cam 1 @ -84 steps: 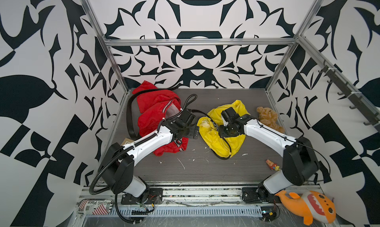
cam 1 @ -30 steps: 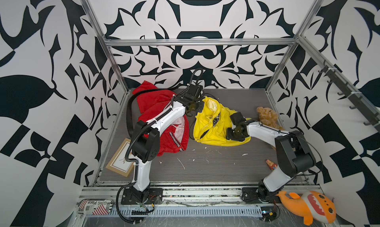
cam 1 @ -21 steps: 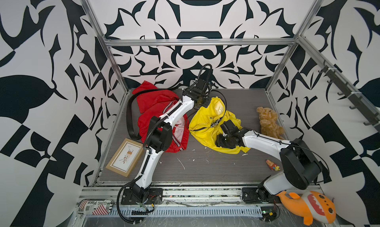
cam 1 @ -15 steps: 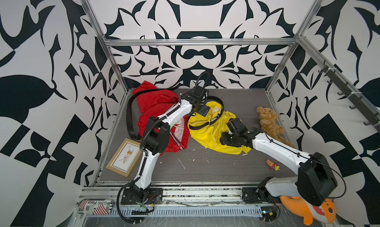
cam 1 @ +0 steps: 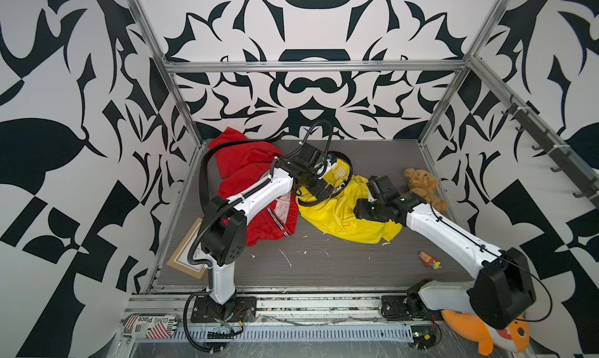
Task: Remove the belt from the trousers
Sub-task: Adjust the trousers at the center of the board.
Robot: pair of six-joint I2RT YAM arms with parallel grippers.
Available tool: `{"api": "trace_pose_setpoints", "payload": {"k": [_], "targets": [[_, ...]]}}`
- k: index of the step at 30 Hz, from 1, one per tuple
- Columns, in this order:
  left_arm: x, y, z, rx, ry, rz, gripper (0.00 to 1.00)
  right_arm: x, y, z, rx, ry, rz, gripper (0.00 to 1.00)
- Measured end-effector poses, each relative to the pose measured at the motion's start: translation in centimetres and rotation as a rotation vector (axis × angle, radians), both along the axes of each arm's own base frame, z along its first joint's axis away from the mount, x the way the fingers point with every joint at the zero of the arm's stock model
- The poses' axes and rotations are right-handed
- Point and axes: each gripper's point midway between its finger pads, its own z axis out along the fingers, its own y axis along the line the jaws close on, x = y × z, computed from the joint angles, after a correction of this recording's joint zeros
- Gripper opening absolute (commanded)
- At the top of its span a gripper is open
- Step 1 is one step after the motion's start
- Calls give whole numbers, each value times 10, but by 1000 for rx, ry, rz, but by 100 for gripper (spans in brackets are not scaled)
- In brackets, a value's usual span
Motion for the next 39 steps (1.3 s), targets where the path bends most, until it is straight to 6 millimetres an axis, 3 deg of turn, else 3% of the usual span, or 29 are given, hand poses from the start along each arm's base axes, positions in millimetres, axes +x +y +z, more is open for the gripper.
{"api": "trace_pose_setpoints", "payload": {"k": [4,7,14,18,21,25,27,30,33,36,39], "targets": [[-5,-3,-36,62,52,-35,100,0,0,1,-2,-2,6,61],[-1,1,-52,103,55,-31,99,-1,-1,3,-1,-8,8,61],[13,4,-58,141,-4,-11,86,-2,-1,10,9,-28,8,61],[17,1,-63,139,-16,-13,64,-1,-3,10,6,-30,8,62],[17,0,-78,150,4,-18,45,3,-7,11,-8,-33,9,63],[14,1,-90,160,26,-18,0,25,-24,16,-51,-46,-20,65],[17,2,-89,164,8,-15,0,38,-39,18,-84,-57,-47,65],[27,3,-81,175,-52,-6,0,50,-60,12,-123,-44,-86,65],[42,5,-60,173,-135,3,0,50,-70,-10,-133,4,-105,64],[67,0,-20,144,-234,8,0,31,-62,-47,-81,66,-109,63],[96,-11,44,81,-375,8,0,6,-43,-85,-11,120,-120,62]]}}
